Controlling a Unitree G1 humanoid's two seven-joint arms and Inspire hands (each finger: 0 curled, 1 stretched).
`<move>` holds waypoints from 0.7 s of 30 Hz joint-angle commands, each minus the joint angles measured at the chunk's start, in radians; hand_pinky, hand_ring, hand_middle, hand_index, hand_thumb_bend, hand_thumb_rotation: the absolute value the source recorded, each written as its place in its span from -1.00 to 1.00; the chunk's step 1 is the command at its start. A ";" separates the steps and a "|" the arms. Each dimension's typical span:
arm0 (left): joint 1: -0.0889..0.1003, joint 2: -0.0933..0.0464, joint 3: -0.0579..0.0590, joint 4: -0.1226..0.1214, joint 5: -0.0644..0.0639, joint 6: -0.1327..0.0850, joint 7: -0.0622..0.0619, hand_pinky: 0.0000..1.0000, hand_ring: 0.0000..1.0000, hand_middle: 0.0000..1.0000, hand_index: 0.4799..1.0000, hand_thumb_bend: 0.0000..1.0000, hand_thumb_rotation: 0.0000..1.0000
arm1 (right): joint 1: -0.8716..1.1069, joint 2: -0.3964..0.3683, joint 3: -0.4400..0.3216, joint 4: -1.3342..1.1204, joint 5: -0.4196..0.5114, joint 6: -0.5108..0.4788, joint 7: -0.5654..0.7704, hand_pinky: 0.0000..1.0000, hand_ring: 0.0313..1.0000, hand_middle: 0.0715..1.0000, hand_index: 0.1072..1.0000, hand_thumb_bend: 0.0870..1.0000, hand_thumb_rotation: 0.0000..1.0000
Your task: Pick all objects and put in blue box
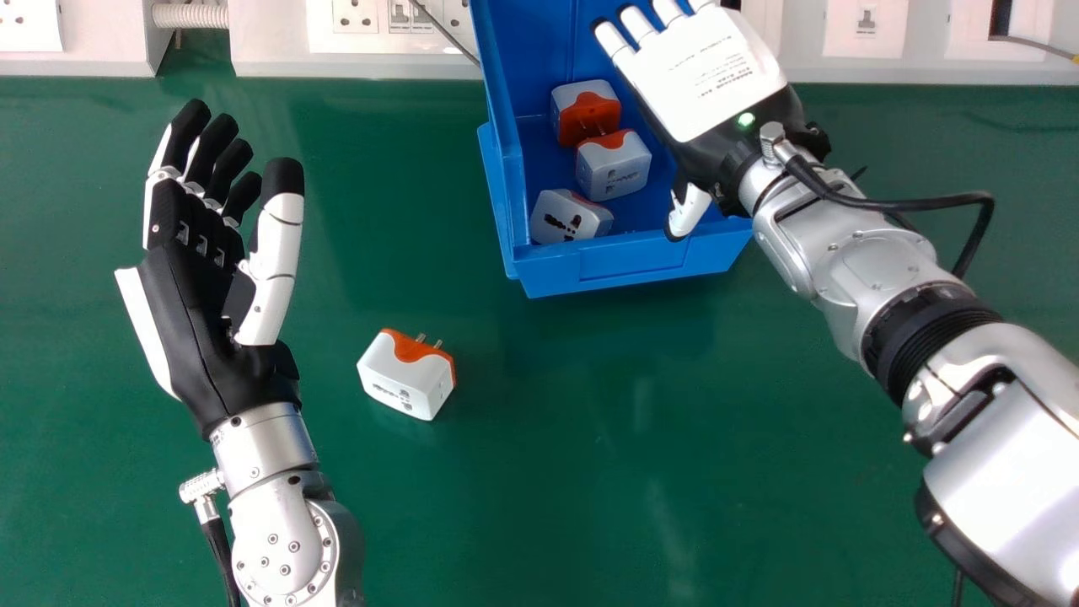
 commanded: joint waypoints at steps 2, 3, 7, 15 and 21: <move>0.001 0.003 -0.008 -0.025 0.012 -0.021 -0.002 0.61 0.63 0.64 0.28 0.41 -0.17 | -0.025 -0.035 -0.057 -0.107 0.053 0.013 0.033 1.00 1.00 1.00 1.00 1.00 -0.43; 0.002 0.002 -0.008 -0.027 0.012 -0.021 -0.002 0.61 0.63 0.64 0.28 0.41 -0.17 | -0.013 -0.041 -0.069 -0.136 0.063 0.016 0.051 1.00 1.00 1.00 1.00 1.00 -0.43; 0.012 -0.006 -0.007 -0.037 0.016 -0.015 0.007 0.60 0.63 0.64 0.28 0.41 -0.17 | 0.158 -0.123 -0.184 -0.570 0.166 0.138 0.365 1.00 1.00 1.00 1.00 1.00 -0.42; 0.032 -0.013 -0.004 -0.069 0.018 0.012 0.018 0.54 0.59 0.62 0.28 0.40 -0.18 | 0.527 -0.296 -0.330 -1.485 0.175 0.499 1.074 1.00 1.00 1.00 1.00 1.00 -0.32; 0.042 -0.014 -0.007 -0.088 0.013 0.032 0.013 0.52 0.58 0.61 0.28 0.41 -0.17 | 0.682 -0.365 -0.395 -1.824 0.139 0.566 1.322 0.95 1.00 1.00 1.00 1.00 -0.33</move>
